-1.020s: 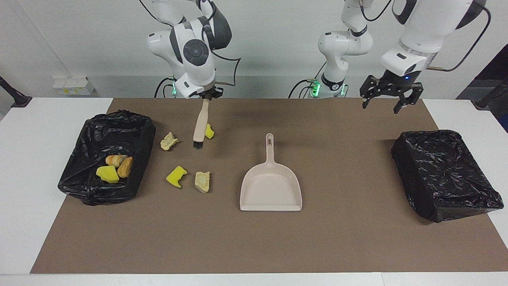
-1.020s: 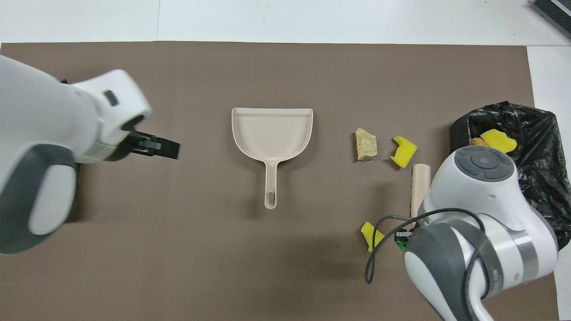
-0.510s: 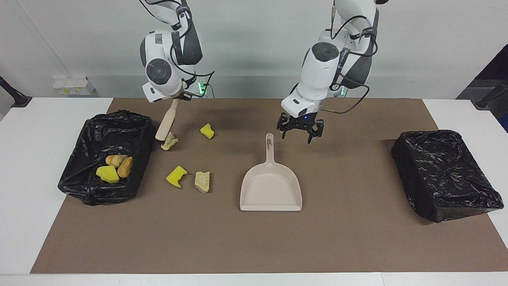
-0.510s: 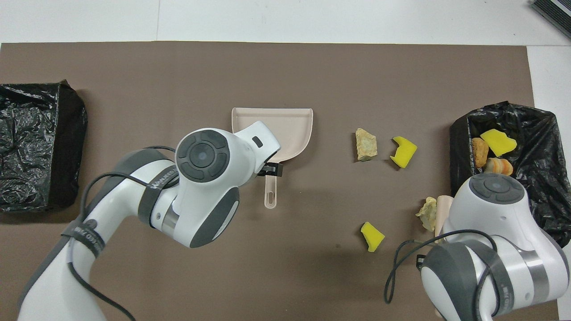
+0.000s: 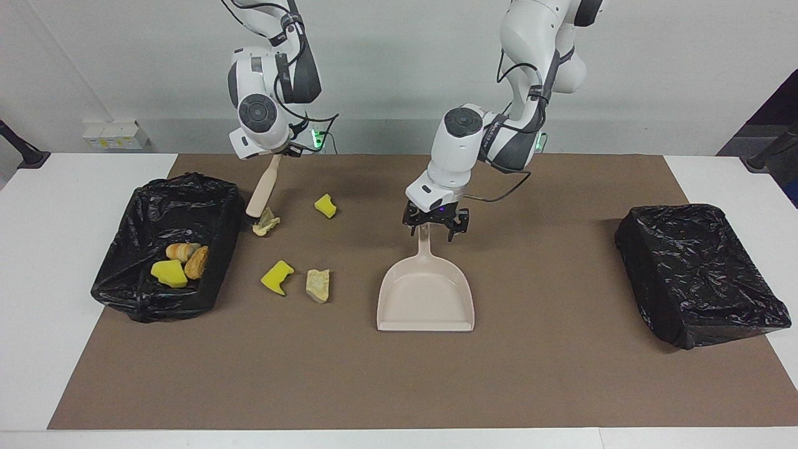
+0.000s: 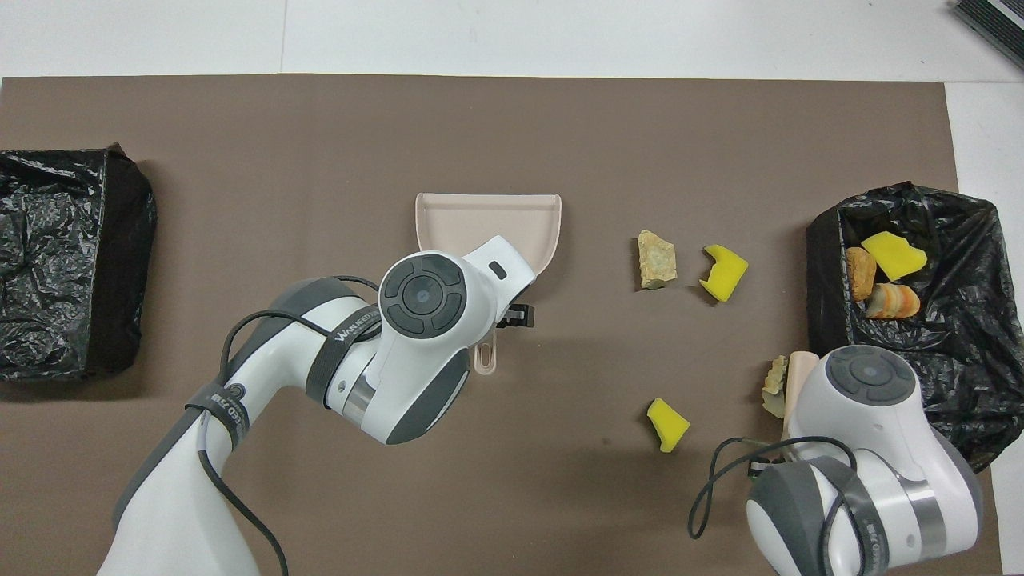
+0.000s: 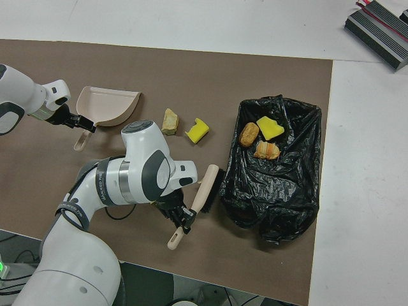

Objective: Sweep and dump trash in bin

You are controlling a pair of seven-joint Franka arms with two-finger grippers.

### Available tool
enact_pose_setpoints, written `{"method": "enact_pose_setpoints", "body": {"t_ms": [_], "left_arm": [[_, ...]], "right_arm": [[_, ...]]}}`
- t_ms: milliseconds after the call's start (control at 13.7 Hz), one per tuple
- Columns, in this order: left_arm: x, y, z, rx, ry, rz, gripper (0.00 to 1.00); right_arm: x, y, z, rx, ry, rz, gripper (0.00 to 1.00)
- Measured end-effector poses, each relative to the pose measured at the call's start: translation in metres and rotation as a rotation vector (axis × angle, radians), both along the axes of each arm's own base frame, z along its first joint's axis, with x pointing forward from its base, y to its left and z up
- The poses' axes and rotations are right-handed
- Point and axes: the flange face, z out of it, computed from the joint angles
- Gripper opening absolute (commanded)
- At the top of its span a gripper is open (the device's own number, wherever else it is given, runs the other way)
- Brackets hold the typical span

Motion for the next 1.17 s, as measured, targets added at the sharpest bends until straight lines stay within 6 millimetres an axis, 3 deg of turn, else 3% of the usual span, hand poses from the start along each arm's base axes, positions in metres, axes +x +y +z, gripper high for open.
{"method": "enact_pose_setpoints", "body": {"t_ms": [73, 291, 437, 510, 656, 874, 1020, 1166], "left_arm": [[-0.001, -0.001, -0.004, 0.003, 0.006, 0.000, 0.65], [-0.003, -0.001, -0.013, 0.015, 0.022, 0.001, 0.34], [-0.003, 0.001, -0.015, 0.025, 0.032, 0.002, 0.10], [-0.003, 0.003, -0.015, 0.031, 0.038, 0.005, 0.03], [0.003, 0.015, -0.009, 0.054, 0.055, 0.012, 0.01], [0.020, 0.064, 0.021, 0.115, 0.072, -0.131, 0.00], [0.028, 0.096, 0.041, 0.136, 0.076, -0.279, 0.00], [0.036, 0.118, 0.048, 0.140, 0.068, -0.435, 0.00]], "right_arm": [[0.002, 0.002, -0.006, 0.004, -0.011, 0.007, 0.00], [0.012, 0.031, -0.027, 0.020, -0.036, 0.082, 0.00], [0.026, 0.048, -0.030, 0.036, -0.037, 0.126, 0.00], [0.032, 0.059, -0.029, 0.064, -0.034, 0.165, 0.00], [0.044, 0.078, -0.025, 0.159, -0.023, 0.246, 0.00], [0.066, 0.096, -0.014, 0.288, -0.008, 0.295, 0.00], [0.083, 0.104, 0.005, 0.315, 0.034, 0.301, 0.00], [0.102, 0.106, 0.031, 0.329, 0.053, 0.311, 0.00]]}}
